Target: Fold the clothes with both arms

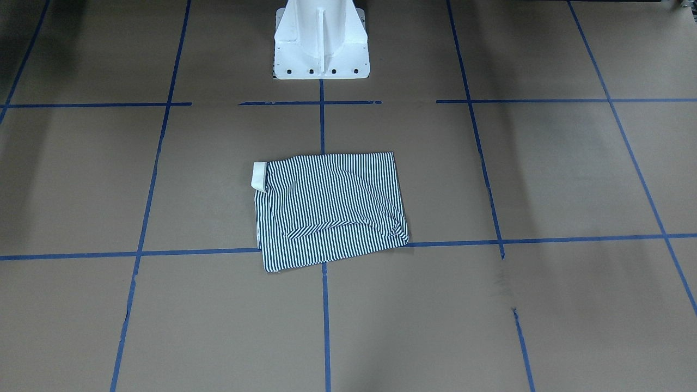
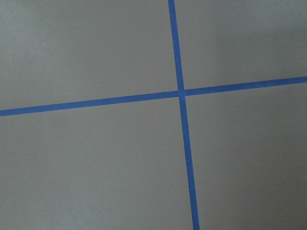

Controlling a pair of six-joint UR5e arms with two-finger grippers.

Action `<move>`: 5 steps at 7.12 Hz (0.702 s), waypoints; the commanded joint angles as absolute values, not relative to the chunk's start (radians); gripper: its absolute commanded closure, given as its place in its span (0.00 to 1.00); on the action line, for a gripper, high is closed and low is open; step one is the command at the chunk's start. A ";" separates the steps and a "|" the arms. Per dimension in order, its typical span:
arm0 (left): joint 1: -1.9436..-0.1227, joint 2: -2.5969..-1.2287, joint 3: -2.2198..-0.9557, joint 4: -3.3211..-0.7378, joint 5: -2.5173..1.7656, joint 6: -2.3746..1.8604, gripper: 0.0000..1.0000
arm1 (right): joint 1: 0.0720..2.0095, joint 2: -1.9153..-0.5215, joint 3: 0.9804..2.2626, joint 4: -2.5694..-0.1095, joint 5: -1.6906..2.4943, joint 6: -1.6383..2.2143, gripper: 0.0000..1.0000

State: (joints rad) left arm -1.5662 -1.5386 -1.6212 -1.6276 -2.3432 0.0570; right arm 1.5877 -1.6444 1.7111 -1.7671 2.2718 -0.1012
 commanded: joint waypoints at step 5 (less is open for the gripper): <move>-1.566 -1.539 -1.624 -1.628 -2.349 0.057 0.00 | 1.588 -1.647 1.698 -1.767 2.272 -0.103 0.00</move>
